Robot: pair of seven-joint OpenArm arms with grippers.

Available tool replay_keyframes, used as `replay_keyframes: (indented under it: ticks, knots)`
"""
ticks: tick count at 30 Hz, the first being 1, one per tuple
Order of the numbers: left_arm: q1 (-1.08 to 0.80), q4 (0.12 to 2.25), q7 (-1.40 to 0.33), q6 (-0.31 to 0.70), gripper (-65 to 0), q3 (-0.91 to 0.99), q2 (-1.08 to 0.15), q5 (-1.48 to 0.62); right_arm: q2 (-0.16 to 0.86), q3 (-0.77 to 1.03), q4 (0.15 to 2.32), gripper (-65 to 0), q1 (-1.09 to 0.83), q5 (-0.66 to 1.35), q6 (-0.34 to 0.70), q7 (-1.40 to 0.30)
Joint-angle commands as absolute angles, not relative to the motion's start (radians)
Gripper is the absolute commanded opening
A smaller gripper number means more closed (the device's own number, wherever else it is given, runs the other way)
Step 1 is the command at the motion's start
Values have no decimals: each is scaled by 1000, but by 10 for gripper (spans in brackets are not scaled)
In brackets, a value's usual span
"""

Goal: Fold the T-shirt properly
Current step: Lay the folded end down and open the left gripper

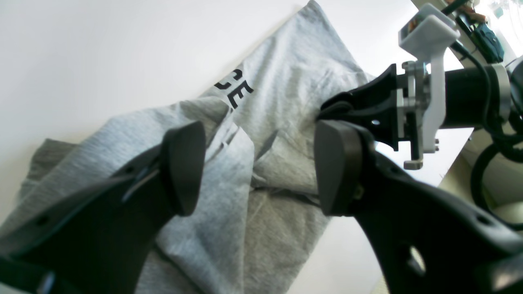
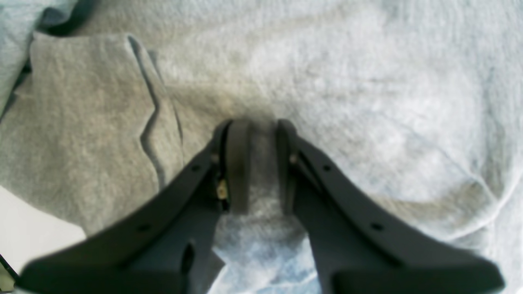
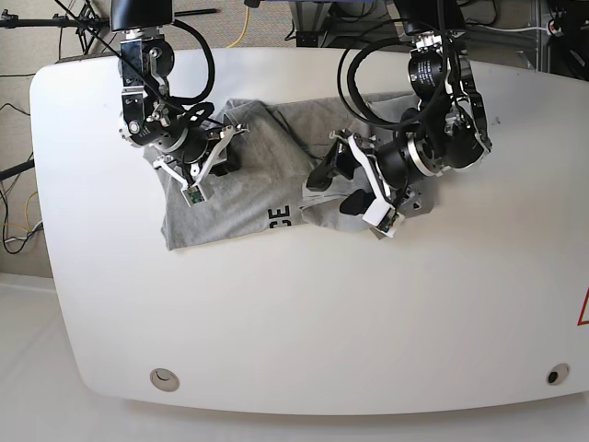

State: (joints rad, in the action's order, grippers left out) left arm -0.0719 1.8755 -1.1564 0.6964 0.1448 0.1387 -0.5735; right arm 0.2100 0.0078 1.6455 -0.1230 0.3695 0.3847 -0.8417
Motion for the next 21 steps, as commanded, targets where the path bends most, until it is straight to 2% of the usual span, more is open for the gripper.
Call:
replay_keyframes:
  ticks: [1, 8, 10, 21]
  knots:
    - [-63, 1902, -1108, 698, -229, 127, 101, -587, 218, 9, 1660, -538, -115, 368, 385, -844]
    - [-78, 1883, -1073, 698, -223, 107, 10, -586, 217, 11, 1661, -537, -114, 369, 385, -846]
    - [-89, 1812, -1030, 698, -222, 103, -59, -595, 216, 11, 1660, -537, -116, 366, 389, -850]
    - [-110, 1764, -1000, 698, -244, 123, -164, -602, 216, 11, 1662, -539, -117, 366, 389, -854]
